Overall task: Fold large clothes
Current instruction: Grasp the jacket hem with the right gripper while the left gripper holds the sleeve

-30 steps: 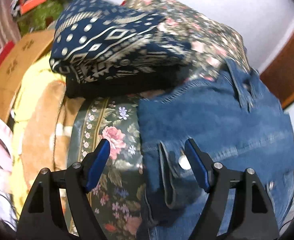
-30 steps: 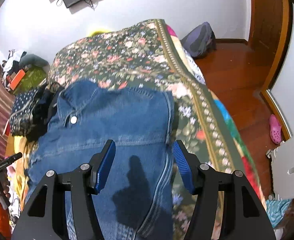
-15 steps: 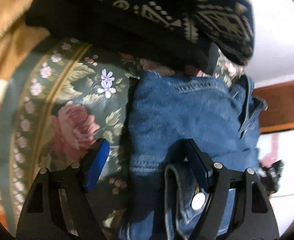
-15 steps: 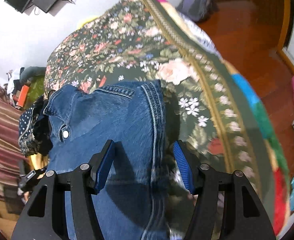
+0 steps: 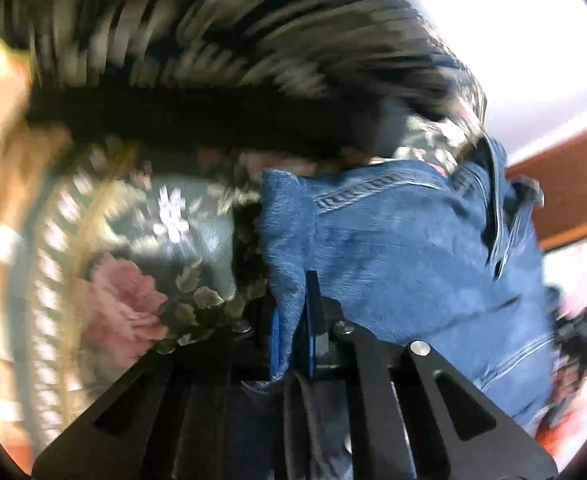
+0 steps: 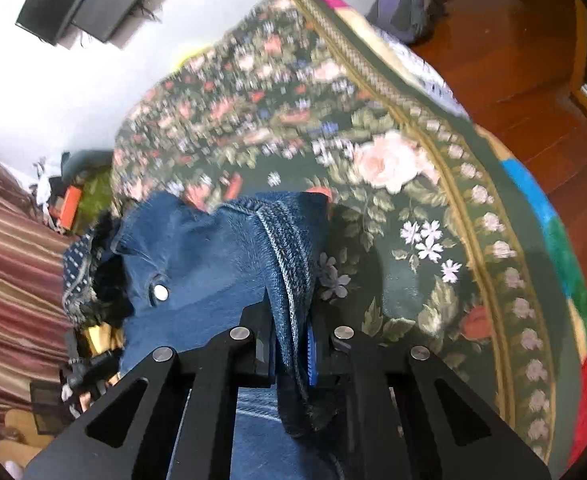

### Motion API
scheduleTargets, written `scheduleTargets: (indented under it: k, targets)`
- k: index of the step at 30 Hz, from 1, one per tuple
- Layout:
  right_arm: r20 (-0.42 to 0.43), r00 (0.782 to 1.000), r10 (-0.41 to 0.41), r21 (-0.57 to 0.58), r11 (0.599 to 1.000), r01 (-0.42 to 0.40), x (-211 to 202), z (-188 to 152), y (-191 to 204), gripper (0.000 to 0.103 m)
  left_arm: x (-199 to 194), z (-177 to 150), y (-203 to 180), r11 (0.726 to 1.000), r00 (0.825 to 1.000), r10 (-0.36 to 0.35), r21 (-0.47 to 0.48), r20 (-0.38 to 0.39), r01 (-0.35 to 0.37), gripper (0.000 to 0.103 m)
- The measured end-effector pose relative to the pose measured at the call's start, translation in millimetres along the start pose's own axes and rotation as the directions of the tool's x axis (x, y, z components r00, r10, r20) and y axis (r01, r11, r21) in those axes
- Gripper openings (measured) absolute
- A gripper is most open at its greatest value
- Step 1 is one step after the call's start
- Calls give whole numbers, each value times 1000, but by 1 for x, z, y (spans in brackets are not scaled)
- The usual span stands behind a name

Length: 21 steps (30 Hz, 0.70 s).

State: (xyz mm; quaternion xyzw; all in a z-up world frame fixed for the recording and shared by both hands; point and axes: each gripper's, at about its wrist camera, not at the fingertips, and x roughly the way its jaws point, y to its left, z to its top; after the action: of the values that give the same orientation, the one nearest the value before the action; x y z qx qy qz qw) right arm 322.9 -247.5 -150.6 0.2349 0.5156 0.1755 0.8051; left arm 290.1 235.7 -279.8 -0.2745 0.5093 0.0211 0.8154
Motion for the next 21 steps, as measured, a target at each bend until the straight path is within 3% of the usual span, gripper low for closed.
scheduleTargets:
  k: [2, 6, 9, 13, 17, 21]
  targets:
    - [34, 999, 30, -20, 999, -30, -18, 0, 10, 8, -27, -3, -34, 987, 993, 93, 127, 79, -103, 7]
    - [82, 996, 25, -123, 992, -15, -46, 3, 43, 7, -82, -7, -85, 945, 965, 140, 259, 223, -197, 7]
    - [114, 993, 21, -216, 976, 4, -62, 5, 73, 7, -123, -5, -107, 940, 951, 92, 288, 296, -181, 6]
    - [161, 985, 59, -293, 956, -9, -83, 18, 104, 7, -161, 12, -129, 944, 941, 1, 309, 338, -112, 6]
    - [220, 973, 74, -351, 936, 8, -93, 37, 130, 7, -175, 36, -154, 941, 924, -53, 329, 379, -81, 6]
    - [255, 966, 43, -366, 929, 56, -83, 61, 135, 7, -169, 55, -158, 929, 907, -17, 342, 421, -141, 6]
